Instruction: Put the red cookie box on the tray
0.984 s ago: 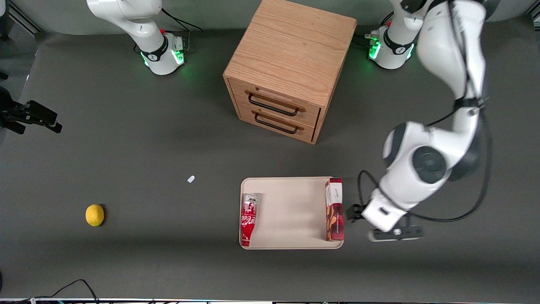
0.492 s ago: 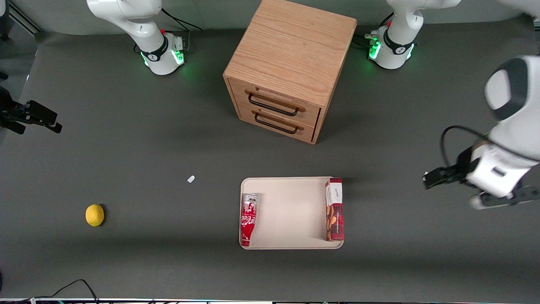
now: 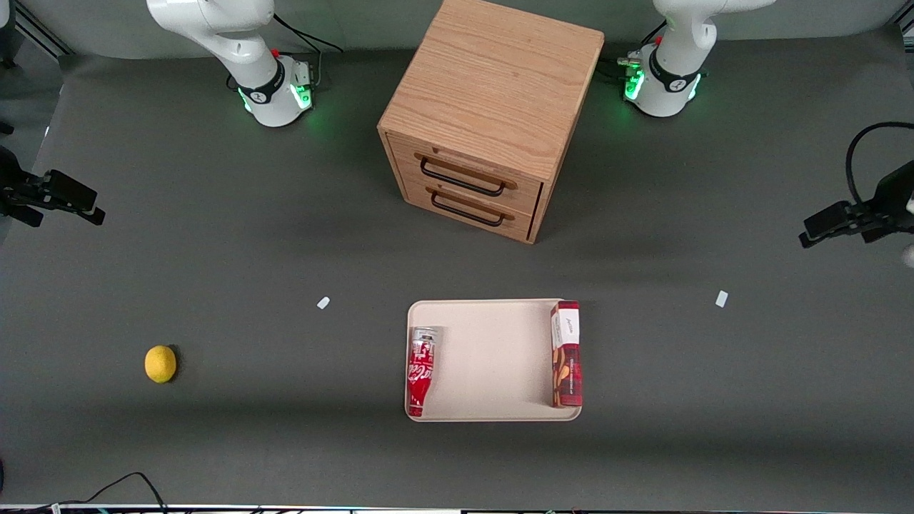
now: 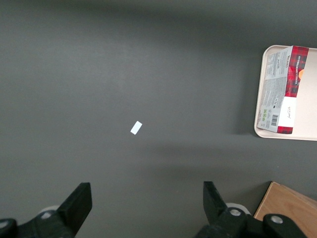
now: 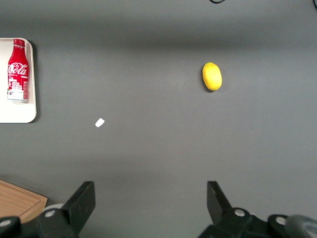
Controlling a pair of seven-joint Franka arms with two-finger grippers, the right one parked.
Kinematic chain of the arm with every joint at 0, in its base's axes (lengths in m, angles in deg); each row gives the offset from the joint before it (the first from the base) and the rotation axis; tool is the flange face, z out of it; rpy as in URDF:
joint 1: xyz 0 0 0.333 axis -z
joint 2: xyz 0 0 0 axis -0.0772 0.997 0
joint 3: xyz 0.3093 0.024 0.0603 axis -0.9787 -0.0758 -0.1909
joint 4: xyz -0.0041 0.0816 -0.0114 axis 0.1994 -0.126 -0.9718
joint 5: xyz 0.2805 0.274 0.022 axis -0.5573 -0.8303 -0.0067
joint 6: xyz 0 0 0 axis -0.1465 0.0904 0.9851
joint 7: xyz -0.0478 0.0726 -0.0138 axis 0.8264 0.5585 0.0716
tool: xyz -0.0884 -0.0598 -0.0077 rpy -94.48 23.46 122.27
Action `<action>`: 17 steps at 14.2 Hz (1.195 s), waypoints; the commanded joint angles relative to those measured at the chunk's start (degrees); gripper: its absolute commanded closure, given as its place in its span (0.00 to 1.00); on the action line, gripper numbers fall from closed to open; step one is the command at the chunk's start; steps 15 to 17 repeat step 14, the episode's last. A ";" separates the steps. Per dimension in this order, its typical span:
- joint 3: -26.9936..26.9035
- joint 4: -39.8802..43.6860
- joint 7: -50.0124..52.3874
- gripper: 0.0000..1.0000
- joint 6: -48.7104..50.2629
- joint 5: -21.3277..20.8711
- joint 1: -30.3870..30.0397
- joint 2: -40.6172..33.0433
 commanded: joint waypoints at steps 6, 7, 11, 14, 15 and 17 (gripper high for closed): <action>0.79 -2.62 -1.24 0.00 4.28 -4.98 -0.81 -6.87; 2.10 -2.62 -1.24 0.00 4.99 -4.98 -0.90 -7.66; 2.99 -2.27 -2.03 0.00 7.97 -4.98 -0.99 -9.86; 2.90 -1.84 -5.62 0.00 8.69 -4.80 -1.16 -10.74; 2.90 -1.84 -5.62 0.00 8.69 -4.80 -1.16 -10.74; 2.90 -1.84 -5.62 0.00 8.69 -4.80 -1.16 -10.74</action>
